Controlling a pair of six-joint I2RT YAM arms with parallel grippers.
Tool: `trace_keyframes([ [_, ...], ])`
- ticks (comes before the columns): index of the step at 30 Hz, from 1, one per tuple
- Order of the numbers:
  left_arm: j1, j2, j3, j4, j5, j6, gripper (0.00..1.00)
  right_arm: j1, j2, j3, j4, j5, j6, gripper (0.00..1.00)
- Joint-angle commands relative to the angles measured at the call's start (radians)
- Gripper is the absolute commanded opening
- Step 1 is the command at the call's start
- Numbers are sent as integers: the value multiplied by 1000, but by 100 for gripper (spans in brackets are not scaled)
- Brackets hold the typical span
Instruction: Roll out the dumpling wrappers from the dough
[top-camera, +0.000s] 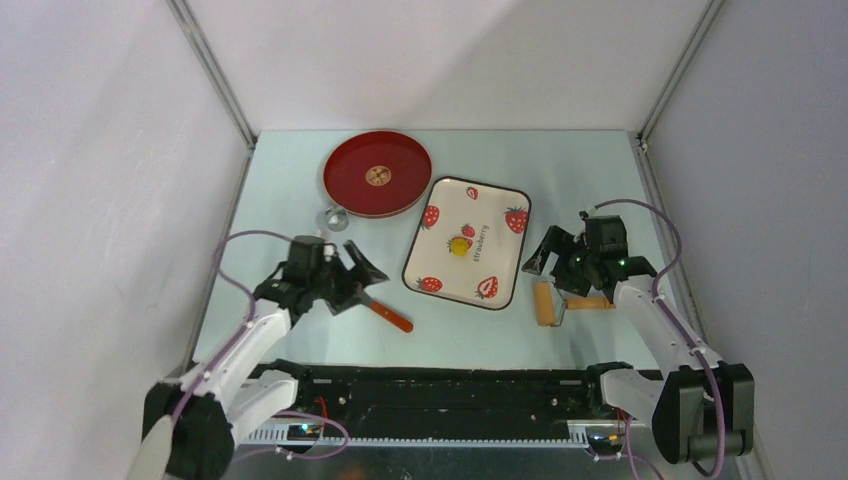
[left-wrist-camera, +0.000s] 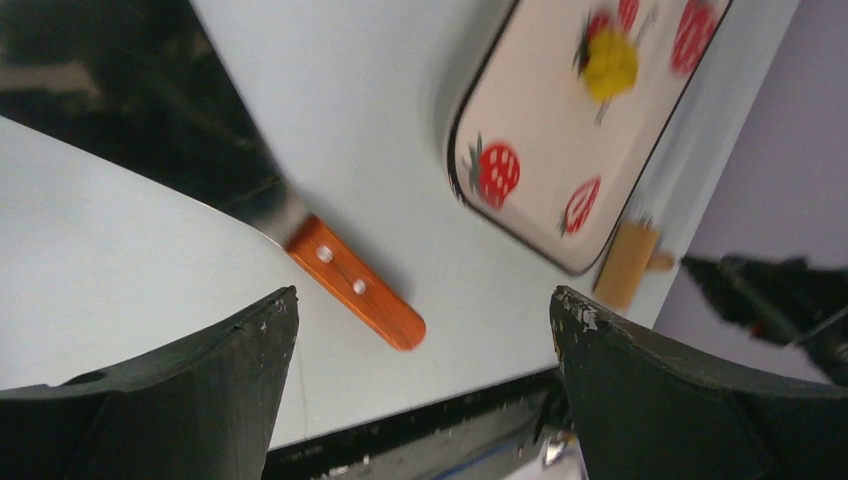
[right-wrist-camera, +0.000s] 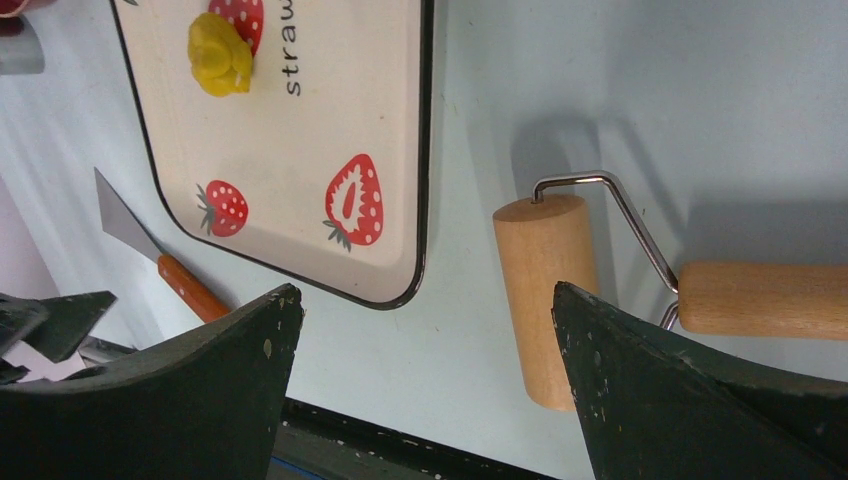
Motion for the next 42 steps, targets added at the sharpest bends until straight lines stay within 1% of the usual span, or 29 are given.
trace_keyframes([
  [1,-154,140,58,149,-10,-153,96,11,22,35,-6,10,-20,100],
  [4,-228,279,109,223,-4,-206,86,11,28,35,-8,0,-24,100],
  [5,-255,305,120,251,-4,-229,85,11,28,34,-10,-3,-27,100],
  [7,-280,391,140,315,6,-273,77,9,25,35,-14,-4,-32,100],
  [8,-286,411,136,344,18,-290,69,8,22,35,-17,-5,-34,100],
  [10,-296,457,125,449,18,-347,63,4,17,35,-21,-6,-39,100],
  [13,-303,512,129,466,-11,-381,62,-12,11,35,-27,-15,-47,100],
  [19,-303,549,133,469,-58,-420,60,-49,1,35,-29,-42,-54,100],
  [26,-306,631,147,481,-43,-465,56,-76,0,35,-33,-60,-62,100],
  [32,-309,637,119,493,-71,-487,55,-88,3,35,-34,-62,-66,100],
  [34,-308,640,118,497,-83,-486,52,-89,8,35,-30,-69,-65,100],
  [36,-307,655,127,499,-86,-475,45,-90,10,35,-27,-73,-63,100],
  [37,-307,661,131,499,-86,-465,44,-90,10,35,-27,-74,-62,100],
  [39,-300,678,146,498,-86,-435,36,-93,8,35,-29,-76,-65,100],
  [40,-297,681,154,497,-88,-413,30,-93,4,35,-33,-77,-68,100],
  [41,-288,686,158,492,-88,-399,27,-95,2,35,-35,-76,-70,100],
  [42,-284,689,169,476,-89,-369,22,-98,0,34,-40,-76,-75,100],
])
